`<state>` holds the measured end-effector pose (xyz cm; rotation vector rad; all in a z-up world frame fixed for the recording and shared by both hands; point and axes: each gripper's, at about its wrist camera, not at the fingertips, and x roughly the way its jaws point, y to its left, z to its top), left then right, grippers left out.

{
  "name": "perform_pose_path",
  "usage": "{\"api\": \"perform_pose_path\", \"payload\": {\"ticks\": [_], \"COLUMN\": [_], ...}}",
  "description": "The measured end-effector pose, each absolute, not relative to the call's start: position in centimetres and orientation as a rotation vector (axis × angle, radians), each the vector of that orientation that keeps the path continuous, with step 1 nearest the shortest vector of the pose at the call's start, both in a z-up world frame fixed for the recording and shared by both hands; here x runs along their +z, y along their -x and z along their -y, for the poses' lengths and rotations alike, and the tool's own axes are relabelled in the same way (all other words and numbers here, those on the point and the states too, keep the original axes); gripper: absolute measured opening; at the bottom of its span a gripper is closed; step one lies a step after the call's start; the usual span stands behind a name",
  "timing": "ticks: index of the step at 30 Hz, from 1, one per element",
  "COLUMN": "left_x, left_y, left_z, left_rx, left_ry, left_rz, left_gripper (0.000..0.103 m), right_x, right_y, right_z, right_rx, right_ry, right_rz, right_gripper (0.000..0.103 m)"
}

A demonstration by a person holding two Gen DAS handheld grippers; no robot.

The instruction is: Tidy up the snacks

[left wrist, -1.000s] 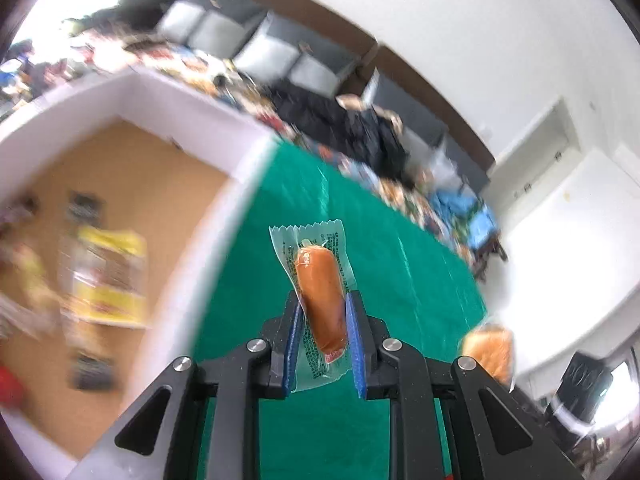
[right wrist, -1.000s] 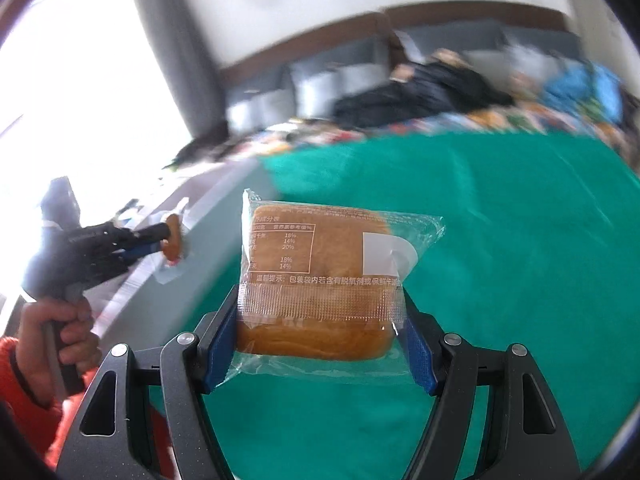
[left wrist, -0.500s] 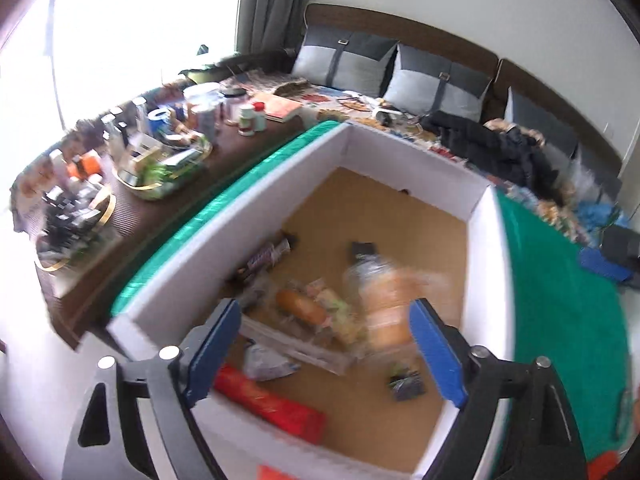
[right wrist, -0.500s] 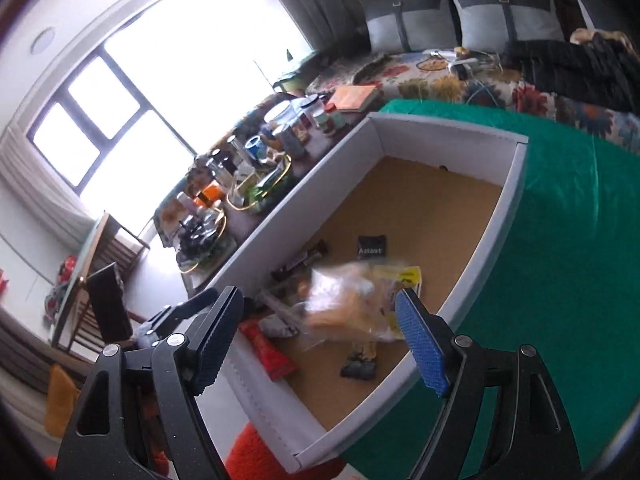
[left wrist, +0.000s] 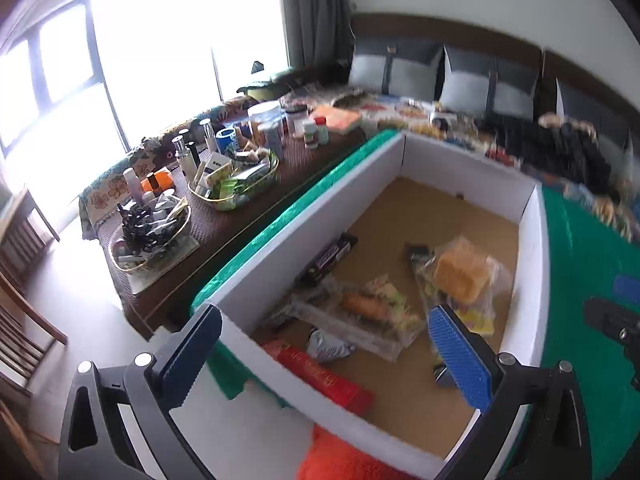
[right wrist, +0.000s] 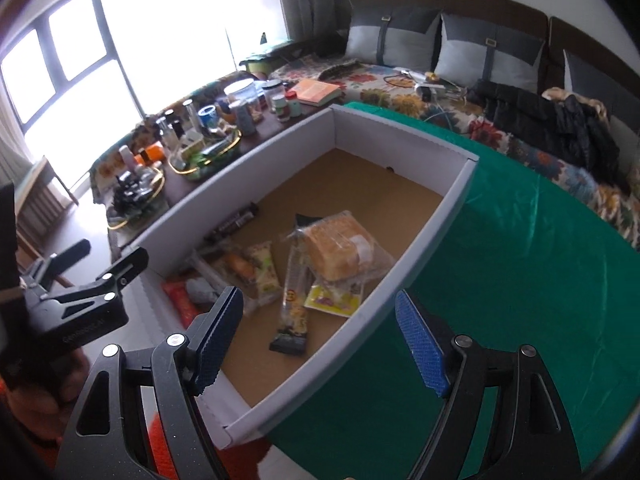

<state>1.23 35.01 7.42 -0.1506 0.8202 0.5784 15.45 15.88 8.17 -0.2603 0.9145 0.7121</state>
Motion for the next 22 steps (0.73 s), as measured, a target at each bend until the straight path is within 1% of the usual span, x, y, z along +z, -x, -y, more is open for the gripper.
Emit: {"api": "perform_pose_path", "payload": {"ticks": [2,22], "left_x": [7.2,7.1], "left_y": [-1.4,-0.5], "left_z": [-34.6,-34.9], "left_rx": [0.596,0.596], "left_ry": [0.125,0.150], "left_rz": [-0.858,-0.809], "left_gripper": [0.102,0.102], "right_x": [7.8,6.7], "right_y": [-15.2,-14.9], "right_z": [-16.0,-17.4], "right_rx": [0.698,0.681], "right_ry": [0.269,0.318], "right_rz": [-0.921,-0.941], "right_gripper": [0.082,0.082]}}
